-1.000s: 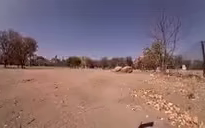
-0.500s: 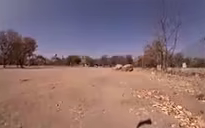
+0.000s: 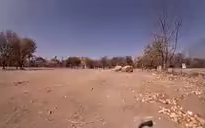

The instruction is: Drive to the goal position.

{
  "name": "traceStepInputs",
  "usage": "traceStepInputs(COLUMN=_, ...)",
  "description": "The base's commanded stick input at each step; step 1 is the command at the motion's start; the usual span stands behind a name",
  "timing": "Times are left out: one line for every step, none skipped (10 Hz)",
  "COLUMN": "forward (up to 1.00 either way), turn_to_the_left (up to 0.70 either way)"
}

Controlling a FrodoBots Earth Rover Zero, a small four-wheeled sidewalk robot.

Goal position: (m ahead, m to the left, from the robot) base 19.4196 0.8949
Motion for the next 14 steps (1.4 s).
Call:
traceStepInputs(forward=0.5, turn_to_the_left=0.0)
traceStepInputs(forward=0.5, turn_to_the_left=0.0)
traceStepInputs(forward=0.5, turn_to_the_left=0.0)
traceStepInputs(forward=0.5, turn_to_the_left=0.0)
traceStepInputs(forward=0.5, turn_to_the_left=0.0)
traceStepInputs(forward=0.5, turn_to_the_left=0.0)
traceStepInputs(forward=0.5, turn_to_the_left=0.0)
traceStepInputs(forward=0.5, turn_to_the_left=0.0)
traceStepInputs(forward=0.5, turn_to_the_left=0.0)
traceStepInputs(forward=0.5, turn_to_the_left=0.0)
traceStepInputs(forward=0.5, turn_to_the_left=0.0)
traceStepInputs(forward=0.5, turn_to_the_left=0.0)
traceStepInputs(forward=0.5, turn_to_the_left=0.0)
traceStepInputs(forward=0.5, turn_to_the_left=0.0)
